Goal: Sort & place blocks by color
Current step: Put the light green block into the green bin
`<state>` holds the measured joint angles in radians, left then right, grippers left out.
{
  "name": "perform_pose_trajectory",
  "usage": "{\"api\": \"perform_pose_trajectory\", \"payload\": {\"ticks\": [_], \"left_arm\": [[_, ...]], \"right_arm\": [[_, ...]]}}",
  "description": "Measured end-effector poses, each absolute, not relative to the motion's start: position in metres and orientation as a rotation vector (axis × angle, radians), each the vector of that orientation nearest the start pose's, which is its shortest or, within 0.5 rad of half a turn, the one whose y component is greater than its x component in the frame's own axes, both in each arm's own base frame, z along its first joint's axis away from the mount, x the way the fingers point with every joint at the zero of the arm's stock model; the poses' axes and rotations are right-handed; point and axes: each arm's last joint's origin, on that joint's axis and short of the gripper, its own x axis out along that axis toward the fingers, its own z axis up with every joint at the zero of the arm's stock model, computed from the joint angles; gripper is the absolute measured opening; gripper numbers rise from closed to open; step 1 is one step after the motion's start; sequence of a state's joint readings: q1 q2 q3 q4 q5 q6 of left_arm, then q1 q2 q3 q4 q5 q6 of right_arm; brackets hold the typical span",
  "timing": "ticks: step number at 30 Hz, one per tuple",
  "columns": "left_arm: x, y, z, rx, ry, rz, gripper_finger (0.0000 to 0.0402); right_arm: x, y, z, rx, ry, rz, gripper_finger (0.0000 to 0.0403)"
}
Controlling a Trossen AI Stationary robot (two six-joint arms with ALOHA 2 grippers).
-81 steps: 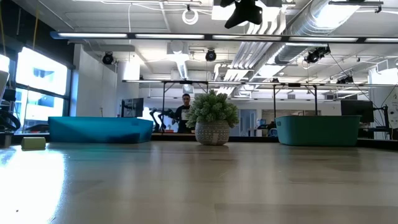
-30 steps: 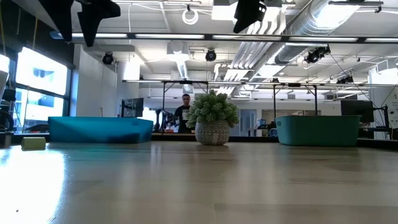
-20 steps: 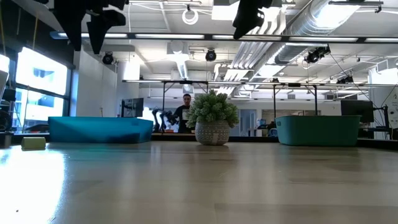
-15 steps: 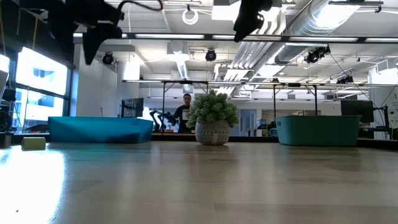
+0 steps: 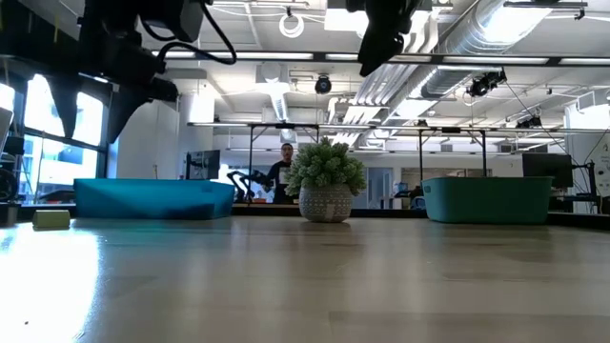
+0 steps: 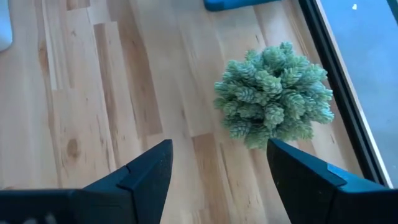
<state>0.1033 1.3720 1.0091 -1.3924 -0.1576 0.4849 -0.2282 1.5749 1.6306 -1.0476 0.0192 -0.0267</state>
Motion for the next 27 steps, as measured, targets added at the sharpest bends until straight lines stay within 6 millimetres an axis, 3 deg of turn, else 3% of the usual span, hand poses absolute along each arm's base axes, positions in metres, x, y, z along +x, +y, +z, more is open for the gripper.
{"api": "perform_pose_trajectory", "payload": {"ticks": [13, 27], "left_arm": [[0.202, 0.005, 0.200, 0.456, 1.763, -0.418, 0.0220], [0.210, 0.004, 0.164, 0.482, 1.837, -0.486, 0.0220]], "right_arm": [[0.304, -0.087, 0.361, 0.111, 0.978, -0.237, 0.0248], [0.304, -0.087, 0.361, 0.095, 0.976, -0.219, 0.0248]]}}
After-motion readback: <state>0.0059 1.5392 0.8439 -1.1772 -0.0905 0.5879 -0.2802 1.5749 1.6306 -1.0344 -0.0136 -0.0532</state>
